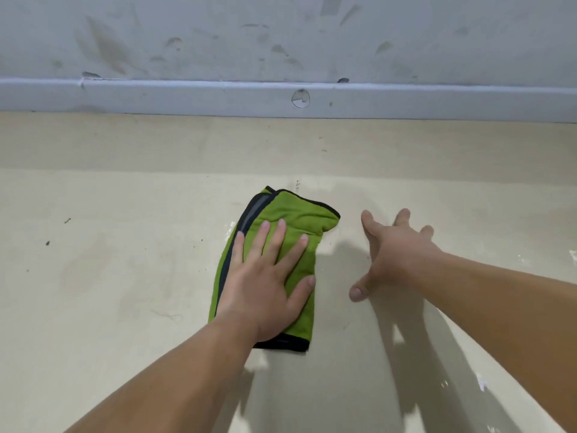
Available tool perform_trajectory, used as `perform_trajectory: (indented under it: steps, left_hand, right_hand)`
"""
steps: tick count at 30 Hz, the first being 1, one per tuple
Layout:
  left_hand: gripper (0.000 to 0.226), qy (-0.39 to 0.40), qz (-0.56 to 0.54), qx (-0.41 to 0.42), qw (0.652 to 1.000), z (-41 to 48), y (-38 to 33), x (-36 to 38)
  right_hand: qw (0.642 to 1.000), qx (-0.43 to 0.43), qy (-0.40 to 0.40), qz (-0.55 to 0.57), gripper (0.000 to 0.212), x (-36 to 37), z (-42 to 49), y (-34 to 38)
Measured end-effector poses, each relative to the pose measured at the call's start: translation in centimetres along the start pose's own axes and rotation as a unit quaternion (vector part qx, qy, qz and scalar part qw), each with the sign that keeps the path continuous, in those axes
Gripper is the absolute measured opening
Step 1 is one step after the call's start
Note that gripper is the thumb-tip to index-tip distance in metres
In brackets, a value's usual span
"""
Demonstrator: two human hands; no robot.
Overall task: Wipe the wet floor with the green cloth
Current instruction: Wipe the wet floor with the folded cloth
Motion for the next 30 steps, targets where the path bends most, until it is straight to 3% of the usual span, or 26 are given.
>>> perform_trajectory:
  steps: [11,19,21,26,30]
  left_hand:
    - [0.071,-0.004,-0.013,-0.035,0.999,13.6,4.0,0.8]
    - [0.061,0.017,-0.04,-0.137,0.99,23.7,2.7,1.3]
    - [0.061,0.028,-0.038,-0.106,0.993,24.1,0.7,1.7]
    - [0.058,0.034,-0.037,0.091,0.995,19.7,-7.5,1.7]
    - [0.058,0.012,-0.04,0.145,0.989,12.8,-6.5,1.1]
  right_hand:
    - [0.997,0.033,0.052,0.051,0.156,1.0,0.7,-0.5]
    - [0.996,0.027,0.067,0.05,0.156,1.1,1.3,-0.2]
    - [0.996,0.025,0.071,0.052,0.157,1.1,1.3,-0.2]
    - [0.996,0.027,0.075,0.049,0.157,1.1,1.1,-0.3]
    - [0.996,0.028,0.071,0.051,0.156,0.8,1.1,-0.4]
Point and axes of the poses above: each hand's wrist, its own z-axis towards the middle knuckle, its own x-axis out of the palm, y = z × x, the point moved 9 cm from there along z, towards the middle knuckle, and after that the axes turned 12 degrees about -y, right-handed, at the moved point
